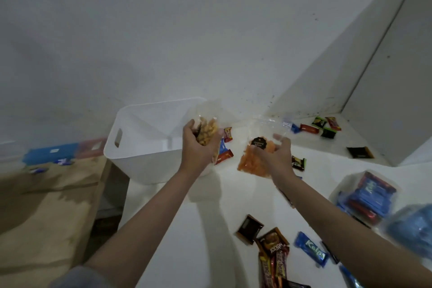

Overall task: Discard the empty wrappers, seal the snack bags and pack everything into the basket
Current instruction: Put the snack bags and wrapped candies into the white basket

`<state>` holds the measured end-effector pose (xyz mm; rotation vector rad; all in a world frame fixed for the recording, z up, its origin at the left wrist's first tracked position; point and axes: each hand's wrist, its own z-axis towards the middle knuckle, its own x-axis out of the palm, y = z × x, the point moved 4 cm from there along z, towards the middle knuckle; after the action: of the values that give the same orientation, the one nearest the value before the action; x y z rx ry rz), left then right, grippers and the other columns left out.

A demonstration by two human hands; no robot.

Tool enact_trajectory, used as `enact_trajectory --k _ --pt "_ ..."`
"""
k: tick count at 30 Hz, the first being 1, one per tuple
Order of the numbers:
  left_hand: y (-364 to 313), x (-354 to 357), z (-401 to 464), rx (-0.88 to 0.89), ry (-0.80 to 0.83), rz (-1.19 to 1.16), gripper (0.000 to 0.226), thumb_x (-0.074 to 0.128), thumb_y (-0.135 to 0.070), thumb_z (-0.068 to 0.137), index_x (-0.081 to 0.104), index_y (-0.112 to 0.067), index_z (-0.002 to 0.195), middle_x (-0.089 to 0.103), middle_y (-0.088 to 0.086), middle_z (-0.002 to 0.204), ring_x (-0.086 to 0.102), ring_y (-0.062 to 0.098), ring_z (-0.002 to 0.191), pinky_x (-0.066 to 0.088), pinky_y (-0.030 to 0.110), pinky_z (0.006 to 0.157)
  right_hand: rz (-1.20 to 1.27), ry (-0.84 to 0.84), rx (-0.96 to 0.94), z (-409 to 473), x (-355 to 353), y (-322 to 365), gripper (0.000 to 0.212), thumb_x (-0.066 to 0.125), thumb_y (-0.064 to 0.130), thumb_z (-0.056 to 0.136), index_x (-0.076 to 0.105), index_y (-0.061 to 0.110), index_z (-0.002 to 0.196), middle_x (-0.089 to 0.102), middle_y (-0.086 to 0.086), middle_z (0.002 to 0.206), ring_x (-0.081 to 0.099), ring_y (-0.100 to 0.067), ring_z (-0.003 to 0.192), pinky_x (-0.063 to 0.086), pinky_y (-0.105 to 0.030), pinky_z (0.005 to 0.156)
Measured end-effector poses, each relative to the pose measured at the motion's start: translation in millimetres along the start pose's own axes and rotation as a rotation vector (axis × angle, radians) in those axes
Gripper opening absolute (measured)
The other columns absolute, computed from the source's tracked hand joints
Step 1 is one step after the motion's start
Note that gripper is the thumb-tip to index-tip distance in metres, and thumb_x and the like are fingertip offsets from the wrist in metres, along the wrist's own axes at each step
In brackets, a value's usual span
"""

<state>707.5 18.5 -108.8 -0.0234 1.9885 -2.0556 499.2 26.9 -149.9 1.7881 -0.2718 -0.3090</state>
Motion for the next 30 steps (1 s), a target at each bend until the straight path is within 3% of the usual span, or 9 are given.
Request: enact_trajectory --k 3,6,11,13,16,20,24,27,30 --pt "-10.0 -35.7 30.6 0.009 -0.051 -0.019 0.076 0.07 -0.031 0.083 0.028 -0.011 0.144 0.047 0.0 0.121 0.052 0.012 0.107 0.046 0.025 0.094 -0.018 0.016 0.006 -6.9 27.3 13.6 0.051 0.069 0.031 0.084 0.04 0.025 0.126 0.051 -0.004 0.113 0.057 -0.021 0.097 0.053 -0.038 0.082" --pt "0.1 -62.2 68.9 -0.014 -0.032 -0.011 0.078 0.075 -0.027 0.079 0.034 -0.013 0.144 0.049 -0.001 0.123 0.051 0.014 0.111 0.043 0.024 0.094 -0.026 0.01 -0.03 -4.8 43.8 26.1 0.043 0.064 0.033 0.088 0.044 0.025 0.124 0.051 -0.001 0.107 0.056 -0.013 0.087 0.048 -0.026 0.068" --pt "40.4 -87.2 141.6 -0.135 0.082 0.182 0.08 0.084 -0.021 0.069 0.043 -0.01 0.137 0.053 0.009 0.132 0.054 0.022 0.117 0.045 0.031 0.094 -0.045 0.043 -0.062 9.2 58.6 38.0 0.035 0.068 0.032 0.084 0.051 0.029 0.115 0.058 -0.005 0.112 0.062 -0.023 0.099 0.054 -0.035 0.081" --pt "58.4 -87.0 163.5 -0.182 0.173 0.281 0.071 0.085 -0.017 0.067 0.048 -0.014 0.128 0.055 0.012 0.127 0.057 0.025 0.111 0.047 0.032 0.085 -0.031 0.051 -0.064 16.5 61.7 39.3 0.034 0.07 0.03 0.082 0.053 0.028 0.112 0.06 -0.007 0.111 0.064 -0.023 0.098 0.054 -0.035 0.08" --pt "86.1 -81.8 184.5 -0.267 0.301 0.436 0.062 0.085 -0.015 0.066 0.048 -0.017 0.116 0.059 0.012 0.108 0.059 0.024 0.088 0.049 0.029 0.067 0.0 0.04 -0.042 28.1 66.0 39.5 0.03 0.07 0.03 0.082 0.054 0.031 0.107 0.063 -0.011 0.111 0.067 -0.026 0.096 0.057 -0.041 0.08" --pt "117.7 -72.0 197.7 -0.318 0.431 0.694 0.061 0.076 -0.018 0.073 0.042 -0.018 0.124 0.059 0.01 0.093 0.056 0.02 0.072 0.046 0.03 0.062 0.037 0.025 -0.001 40.4 71.3 42.8 0.033 0.069 0.028 0.084 0.053 0.027 0.113 0.06 -0.014 0.116 0.067 -0.028 0.096 0.056 -0.048 0.083" --pt "136.4 -58.0 199.1 -0.414 0.509 0.771 0.077 0.072 -0.024 0.078 0.026 -0.024 0.139 0.059 0.012 0.103 0.059 0.023 0.072 0.046 0.028 0.055 0.101 0.026 0.008 45.7 81.3 55.8 0.034 0.066 0.021 0.087 0.053 0.02 0.118 0.063 -0.012 0.108 0.071 -0.019 0.08 0.058 -0.04 0.075" --pt "145.7 -55.3 200.5 -0.46 0.537 0.721 0.101 0.08 -0.022 0.073 0.013 -0.016 0.148 0.05 0.017 0.125 0.057 0.027 0.088 0.05 0.031 0.066 0.171 0.033 0.036 44.9 95.1 66.3 0.028 0.062 0.024 0.09 0.055 0.018 0.117 0.067 -0.009 0.104 0.073 -0.016 0.076 0.059 -0.038 0.072" --pt "150.5 -67.7 201.7 -0.578 0.58 0.652 0.103 0.082 -0.025 0.072 0.011 -0.011 0.145 0.049 0.015 0.121 0.059 0.027 0.096 0.048 0.037 0.082 0.216 0.066 0.098 42.4 119.6 73.3 0.022 0.058 0.03 0.092 0.057 0.017 0.11 0.068 -0.008 0.102 0.071 -0.022 0.086 0.059 -0.036 0.07"
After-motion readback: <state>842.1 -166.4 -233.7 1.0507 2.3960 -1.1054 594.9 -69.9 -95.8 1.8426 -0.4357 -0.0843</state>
